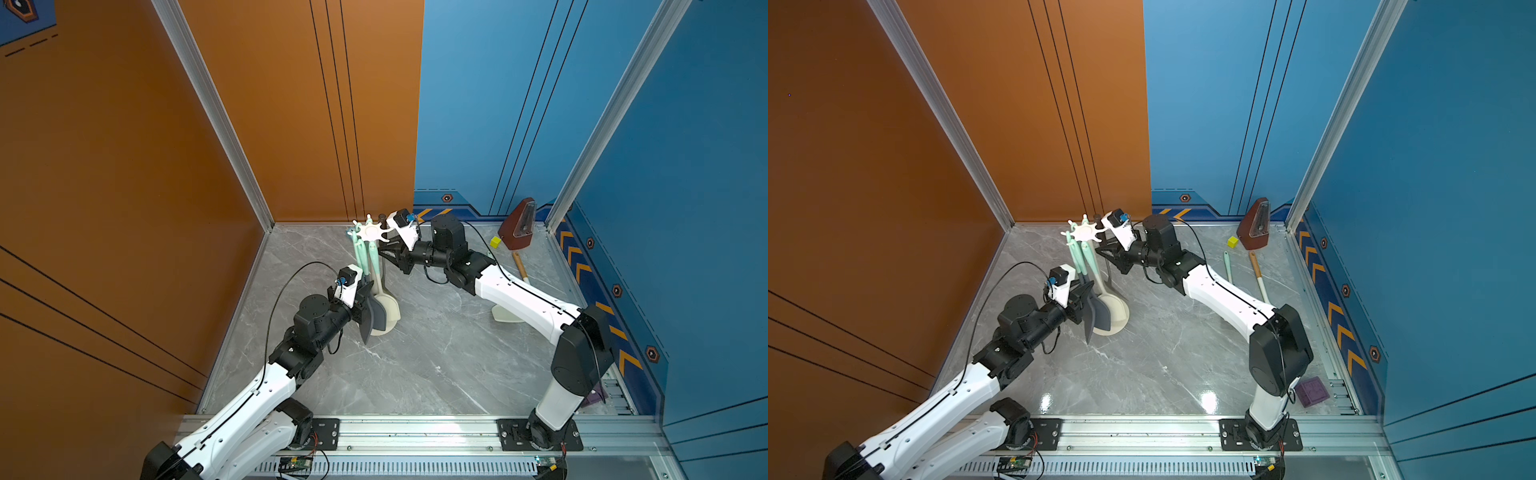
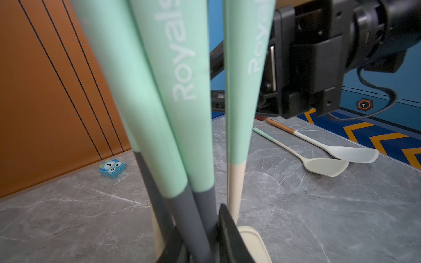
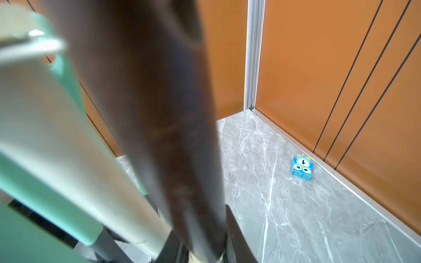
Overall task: Take the spatula off the kitchen utensil rack
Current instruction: Take off the spatula from the rack.
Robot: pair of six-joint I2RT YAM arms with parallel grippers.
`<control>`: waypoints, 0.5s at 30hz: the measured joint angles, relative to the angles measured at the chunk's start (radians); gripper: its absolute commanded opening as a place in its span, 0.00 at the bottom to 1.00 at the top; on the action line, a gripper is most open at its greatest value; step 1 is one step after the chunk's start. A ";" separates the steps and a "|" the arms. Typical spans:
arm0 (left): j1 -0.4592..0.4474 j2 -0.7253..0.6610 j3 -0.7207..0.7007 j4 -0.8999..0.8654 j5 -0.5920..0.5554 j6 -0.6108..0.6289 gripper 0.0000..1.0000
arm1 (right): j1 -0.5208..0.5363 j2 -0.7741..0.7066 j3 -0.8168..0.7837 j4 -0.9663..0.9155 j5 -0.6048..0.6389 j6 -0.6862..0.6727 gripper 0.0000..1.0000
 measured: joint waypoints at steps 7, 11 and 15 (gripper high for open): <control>0.001 0.000 0.000 0.000 0.000 0.000 0.22 | 0.002 -0.001 0.000 0.000 0.024 -0.021 0.12; 0.001 0.000 0.000 0.000 0.000 0.000 0.22 | 0.003 -0.005 -0.004 0.000 0.057 -0.037 0.10; 0.001 0.000 0.000 0.000 0.000 0.000 0.22 | 0.008 -0.037 -0.045 0.017 0.114 -0.047 0.10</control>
